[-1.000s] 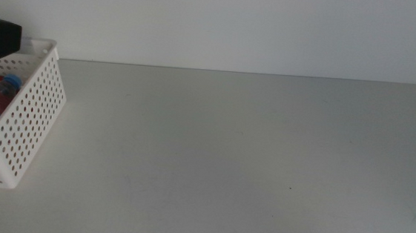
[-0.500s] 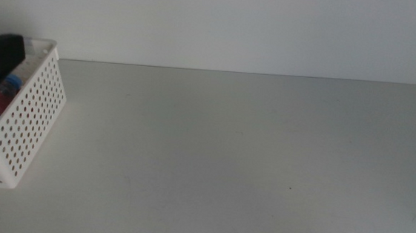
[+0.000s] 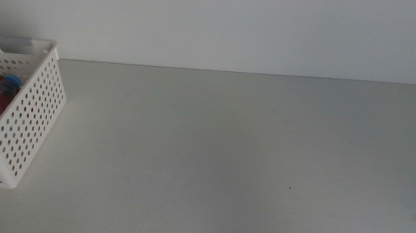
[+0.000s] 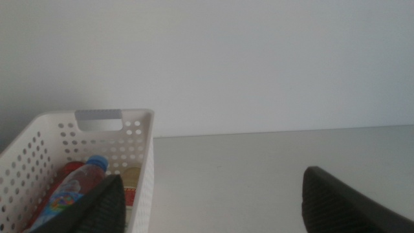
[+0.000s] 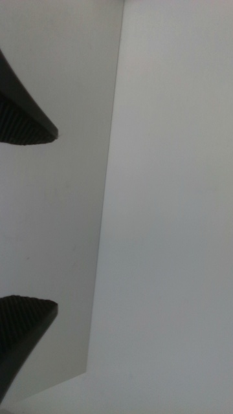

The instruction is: Use arms to grab the bottles and put them into the dustbin to the left of the table.

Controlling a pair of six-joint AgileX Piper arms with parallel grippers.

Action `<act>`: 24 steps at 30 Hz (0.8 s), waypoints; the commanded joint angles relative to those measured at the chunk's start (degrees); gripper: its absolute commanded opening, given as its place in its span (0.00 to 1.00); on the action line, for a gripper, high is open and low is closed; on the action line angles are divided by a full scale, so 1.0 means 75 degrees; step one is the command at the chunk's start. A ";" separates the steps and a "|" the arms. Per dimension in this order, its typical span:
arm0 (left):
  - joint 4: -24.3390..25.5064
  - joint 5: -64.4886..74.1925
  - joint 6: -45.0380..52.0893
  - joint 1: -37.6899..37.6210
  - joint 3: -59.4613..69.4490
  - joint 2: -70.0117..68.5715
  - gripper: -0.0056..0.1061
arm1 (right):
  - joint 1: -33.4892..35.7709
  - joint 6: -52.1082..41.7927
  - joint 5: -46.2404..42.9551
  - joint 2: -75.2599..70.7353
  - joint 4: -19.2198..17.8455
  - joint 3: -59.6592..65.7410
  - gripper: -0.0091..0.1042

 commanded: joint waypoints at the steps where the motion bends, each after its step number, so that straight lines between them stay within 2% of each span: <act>1: -0.0250 -0.0887 -0.0119 0.0120 0.0274 -0.0262 0.89 | -0.0223 -0.0090 -0.1044 -0.0331 0.0094 0.0502 0.60; 11: -0.0257 -0.0947 -0.0119 0.0120 0.2103 -0.1471 0.89 | -0.0535 -0.0090 -0.1446 -0.1814 0.0087 0.3071 0.60; 19: -0.0232 -0.1212 -0.0119 0.0120 0.2899 -0.2288 0.89 | -0.0631 -0.0090 -0.1626 -0.2729 0.0093 0.4116 0.60; 24: -0.0232 -0.1205 -0.0119 0.0120 0.3128 -0.2673 0.89 | -0.0746 -0.0090 -0.1622 -0.2961 0.0107 0.4135 0.60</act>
